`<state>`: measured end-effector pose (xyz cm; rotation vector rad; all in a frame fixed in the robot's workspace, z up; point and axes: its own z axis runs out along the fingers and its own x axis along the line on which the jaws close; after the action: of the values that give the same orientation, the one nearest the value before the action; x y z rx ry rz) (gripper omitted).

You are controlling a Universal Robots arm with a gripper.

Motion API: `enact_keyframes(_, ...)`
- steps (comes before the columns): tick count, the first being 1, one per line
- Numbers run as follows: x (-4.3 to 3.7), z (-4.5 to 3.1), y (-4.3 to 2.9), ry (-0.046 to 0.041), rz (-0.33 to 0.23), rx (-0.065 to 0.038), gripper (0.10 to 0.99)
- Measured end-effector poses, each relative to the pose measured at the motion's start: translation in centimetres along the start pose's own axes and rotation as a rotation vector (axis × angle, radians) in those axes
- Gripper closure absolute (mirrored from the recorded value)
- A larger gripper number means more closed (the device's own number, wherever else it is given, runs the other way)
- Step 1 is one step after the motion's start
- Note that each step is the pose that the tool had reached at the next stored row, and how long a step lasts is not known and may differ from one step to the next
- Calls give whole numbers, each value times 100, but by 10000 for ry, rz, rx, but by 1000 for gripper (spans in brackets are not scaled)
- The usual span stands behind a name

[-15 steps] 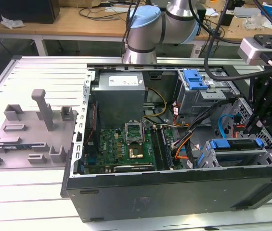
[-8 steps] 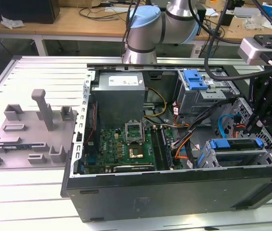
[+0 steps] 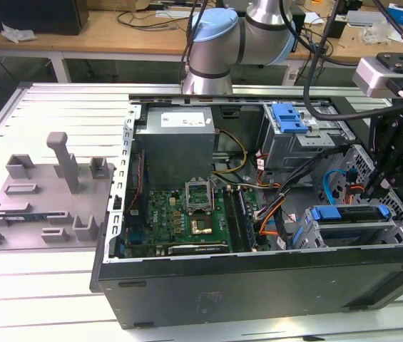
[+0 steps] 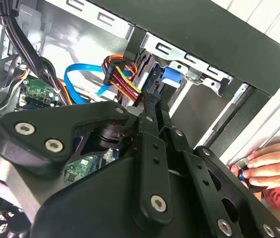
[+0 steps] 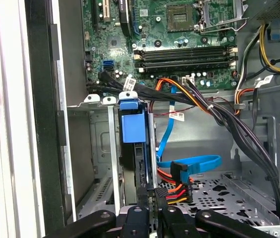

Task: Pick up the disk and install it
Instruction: 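Insert the first disk wire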

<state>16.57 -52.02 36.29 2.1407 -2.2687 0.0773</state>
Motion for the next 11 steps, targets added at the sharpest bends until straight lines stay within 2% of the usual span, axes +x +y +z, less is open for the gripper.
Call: enact_keyframes(11,4,34,3,2,0,0,918)
